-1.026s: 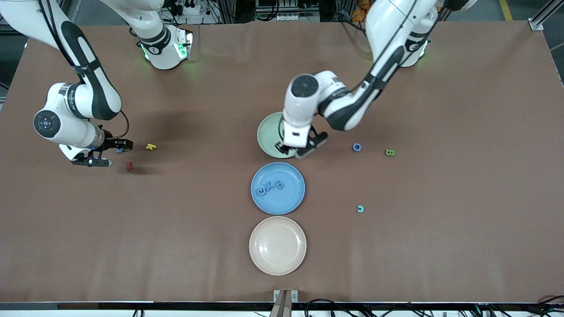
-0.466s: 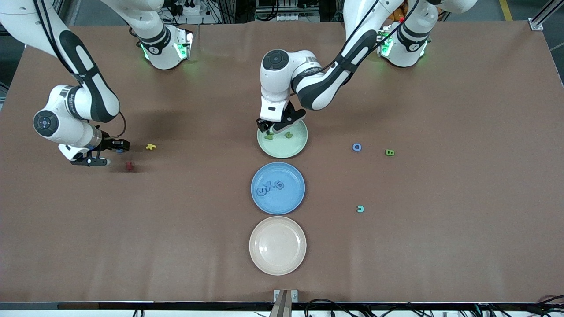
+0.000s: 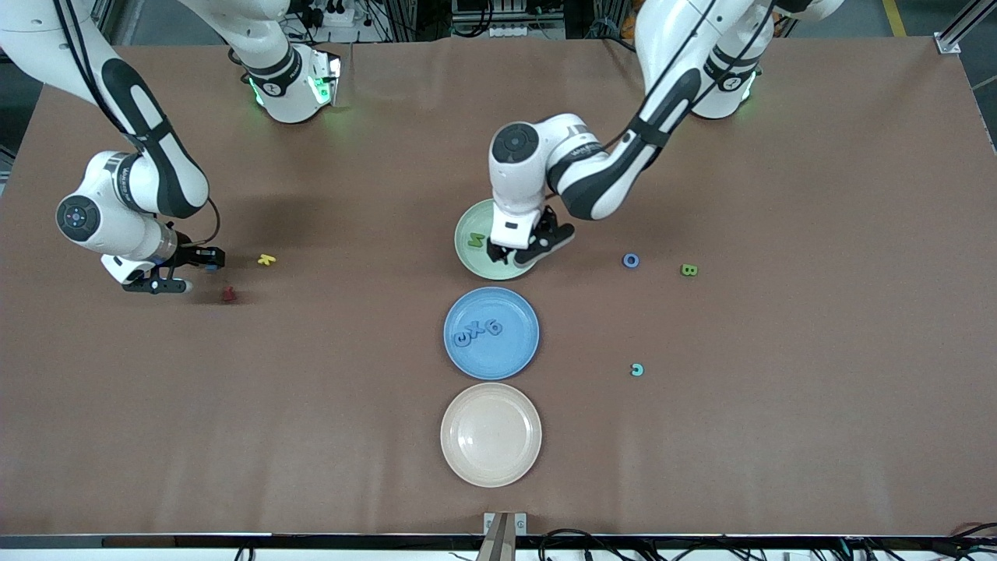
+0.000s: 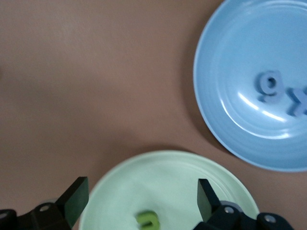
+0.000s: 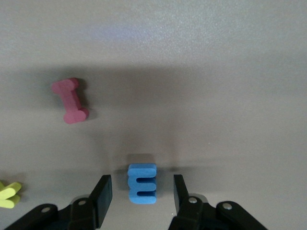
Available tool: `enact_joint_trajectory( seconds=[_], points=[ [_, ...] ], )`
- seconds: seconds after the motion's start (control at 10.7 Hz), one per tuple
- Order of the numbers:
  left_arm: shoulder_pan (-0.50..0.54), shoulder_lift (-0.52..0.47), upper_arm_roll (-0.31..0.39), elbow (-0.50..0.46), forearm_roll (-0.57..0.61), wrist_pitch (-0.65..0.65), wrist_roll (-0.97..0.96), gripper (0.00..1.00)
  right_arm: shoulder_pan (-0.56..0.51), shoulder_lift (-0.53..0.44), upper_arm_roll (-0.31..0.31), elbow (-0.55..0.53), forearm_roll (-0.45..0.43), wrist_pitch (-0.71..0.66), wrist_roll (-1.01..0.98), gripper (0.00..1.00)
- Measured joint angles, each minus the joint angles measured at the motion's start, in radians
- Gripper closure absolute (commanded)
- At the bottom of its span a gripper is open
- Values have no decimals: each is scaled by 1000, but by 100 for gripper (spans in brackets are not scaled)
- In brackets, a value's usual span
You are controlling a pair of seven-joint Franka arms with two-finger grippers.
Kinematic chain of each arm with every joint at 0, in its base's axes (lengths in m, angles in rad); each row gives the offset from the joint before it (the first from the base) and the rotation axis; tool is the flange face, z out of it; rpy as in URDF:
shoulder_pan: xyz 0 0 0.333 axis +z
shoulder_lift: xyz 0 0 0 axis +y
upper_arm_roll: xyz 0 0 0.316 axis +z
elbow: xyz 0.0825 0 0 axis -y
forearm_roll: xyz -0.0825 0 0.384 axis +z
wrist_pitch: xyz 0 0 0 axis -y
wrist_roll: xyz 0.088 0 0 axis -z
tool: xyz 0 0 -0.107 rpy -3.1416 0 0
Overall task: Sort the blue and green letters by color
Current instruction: 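Place the N on the green plate while the right gripper grasps the E, then carry the blue E to the blue plate while the left gripper reaches the B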
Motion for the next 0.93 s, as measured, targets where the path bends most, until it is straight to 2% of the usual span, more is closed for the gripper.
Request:
enact_joint_trajectory(
  seconds=[0.19,0.47,0.65,0.75,0.93],
  points=[
    [63,-36,-5,-61,1,-7,140,0,-3,13,0,0,0,14,-1,99],
    [185,-113,-56,-197,2,-1,313,0,-1,11,7,0,1,17,-25,100],
    [258,-175,-64,-313,2,71,439,0,4,11,9,3,2,19,-29,100],
    [285,-206,-64,-376,7,122,487,0,15,10,12,6,31,19,-30,100],
    [344,-257,-66,-481,37,180,575,0,91,1,13,37,192,-38,-33,100]
  ],
)
